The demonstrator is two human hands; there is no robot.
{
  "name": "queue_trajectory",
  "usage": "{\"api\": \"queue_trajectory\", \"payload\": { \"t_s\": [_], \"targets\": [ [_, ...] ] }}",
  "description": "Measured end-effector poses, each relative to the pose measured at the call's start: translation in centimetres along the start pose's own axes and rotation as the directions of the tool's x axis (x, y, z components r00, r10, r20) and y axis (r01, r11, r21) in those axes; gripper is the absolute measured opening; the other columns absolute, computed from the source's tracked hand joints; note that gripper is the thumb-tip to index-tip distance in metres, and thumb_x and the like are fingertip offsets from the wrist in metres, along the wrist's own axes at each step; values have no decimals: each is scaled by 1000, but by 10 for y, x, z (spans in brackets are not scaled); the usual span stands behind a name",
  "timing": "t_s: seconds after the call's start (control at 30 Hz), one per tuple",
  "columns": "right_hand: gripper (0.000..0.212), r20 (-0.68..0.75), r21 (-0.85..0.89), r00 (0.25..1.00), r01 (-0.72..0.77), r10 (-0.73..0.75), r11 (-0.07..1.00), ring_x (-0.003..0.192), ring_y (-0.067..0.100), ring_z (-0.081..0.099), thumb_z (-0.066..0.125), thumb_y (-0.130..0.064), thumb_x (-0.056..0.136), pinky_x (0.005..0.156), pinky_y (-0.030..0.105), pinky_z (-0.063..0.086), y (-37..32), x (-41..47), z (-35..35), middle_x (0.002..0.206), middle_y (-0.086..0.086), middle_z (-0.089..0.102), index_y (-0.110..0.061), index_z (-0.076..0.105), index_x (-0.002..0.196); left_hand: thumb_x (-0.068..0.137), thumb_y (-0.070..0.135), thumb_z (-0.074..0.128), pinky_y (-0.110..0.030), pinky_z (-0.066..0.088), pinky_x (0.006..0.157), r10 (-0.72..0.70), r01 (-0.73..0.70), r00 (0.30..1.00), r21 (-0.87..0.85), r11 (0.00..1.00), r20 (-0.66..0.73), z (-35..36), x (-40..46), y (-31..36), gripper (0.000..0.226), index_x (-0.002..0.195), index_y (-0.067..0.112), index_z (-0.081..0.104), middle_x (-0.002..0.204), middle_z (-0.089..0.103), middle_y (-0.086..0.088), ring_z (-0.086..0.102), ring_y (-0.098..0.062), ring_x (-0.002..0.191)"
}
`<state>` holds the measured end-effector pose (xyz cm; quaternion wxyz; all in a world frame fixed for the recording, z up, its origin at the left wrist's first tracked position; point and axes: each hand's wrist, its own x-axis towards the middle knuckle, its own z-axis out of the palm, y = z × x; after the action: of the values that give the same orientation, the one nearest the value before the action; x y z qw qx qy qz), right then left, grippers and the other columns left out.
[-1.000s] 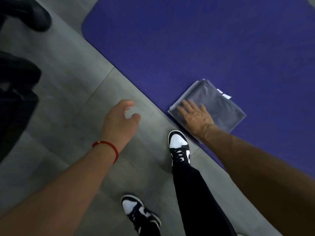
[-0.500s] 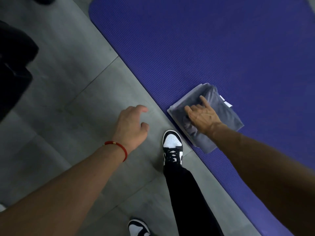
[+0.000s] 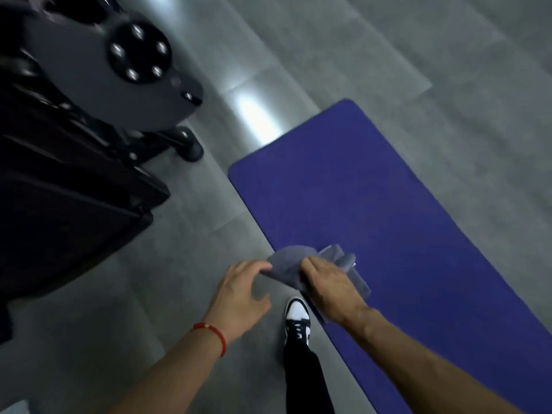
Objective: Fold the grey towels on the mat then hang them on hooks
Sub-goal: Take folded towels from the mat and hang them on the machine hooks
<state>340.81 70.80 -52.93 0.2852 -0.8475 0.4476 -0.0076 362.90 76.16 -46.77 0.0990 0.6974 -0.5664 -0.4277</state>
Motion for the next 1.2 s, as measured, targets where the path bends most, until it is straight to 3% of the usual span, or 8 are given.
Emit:
{"api": "queue_trajectory", "payload": {
  "t_s": [0.17, 0.27, 0.43, 0.53, 0.67, 0.83, 0.97, 1.2],
  "targets": [
    [30, -65, 306, 985, 171, -159, 937, 75, 5, 42, 56, -10, 90, 68, 25, 35, -167, -18, -71, 86, -17, 41, -34, 38, 90, 82, 10, 77, 3, 30, 94, 31, -39, 996, -98, 994, -86, -86, -118, -1, 59, 135, 22, 56, 130, 50, 14, 51, -4, 121],
    [31, -70, 402, 964, 264, -258, 877, 80, 2, 49, 53, -17, 95, 76, 27, 42, -271, -35, -94, 85, -24, 45, -45, 42, 91, 87, 11, 74, -11, 49, 89, -10, -40, 973, -208, 977, -231, -134, -206, -21, 45, 121, 38, 60, 115, 65, 16, 64, 5, 104],
    [18, -236, 263, 884, 458, -404, 849, 102, -2, 47, 68, -24, 93, 87, 11, 38, -430, -57, -90, 113, -17, 51, -27, 67, 111, 96, 28, 64, -8, 47, 68, -167, 7, 877, -336, 942, -451, -196, -351, -77, 20, 103, 47, 61, 82, 66, 38, 60, 20, 85],
    [16, -252, 336, 840, 542, -481, 770, 95, -7, 52, 66, -34, 92, 81, 9, 41, -507, -68, -72, 104, -26, 52, -35, 61, 106, 94, 36, 65, -25, 55, 80, -277, 8, 806, -458, 889, -523, -215, -410, -113, 13, 97, 48, 62, 89, 72, 25, 65, 10, 90],
    [11, -129, 379, 804, 581, -580, 720, 93, 3, 57, 62, -35, 94, 81, 30, 50, -592, -67, -39, 98, -15, 58, -31, 57, 103, 92, 27, 70, -12, 48, 83, -369, -69, 699, -571, 818, -612, -238, -475, -160, 40, 120, 49, 51, 99, 58, 32, 61, -1, 108],
    [22, -20, 472, 768, 572, -640, 671, 95, 13, 66, 62, -44, 99, 84, 38, 55, -667, -55, -21, 99, -8, 67, -25, 66, 108, 91, 27, 72, -9, 47, 70, -396, -164, 707, -680, 714, -586, -261, -519, -204, 45, 107, 56, 42, 97, 55, 28, 54, 12, 87],
    [15, 32, 506, 751, 557, -660, 658, 98, 16, 66, 59, -39, 101, 85, 39, 56, -698, -26, -12, 102, -8, 66, -27, 65, 109, 95, 24, 63, -41, 60, 86, -457, -286, 699, -801, 526, -549, -289, -520, -242, 37, 121, 50, 58, 130, 64, -5, 68, -24, 113],
    [11, 139, 586, 732, 482, -667, 651, 94, 17, 65, 62, -30, 101, 85, 40, 54, -725, 78, 5, 98, -2, 67, -20, 66, 103, 103, 13, 50, -35, 58, 91, -304, -167, 728, -590, 790, -614, -365, -472, -293, 47, 124, 56, 56, 126, 63, 19, 64, -6, 115]
  ]
}}
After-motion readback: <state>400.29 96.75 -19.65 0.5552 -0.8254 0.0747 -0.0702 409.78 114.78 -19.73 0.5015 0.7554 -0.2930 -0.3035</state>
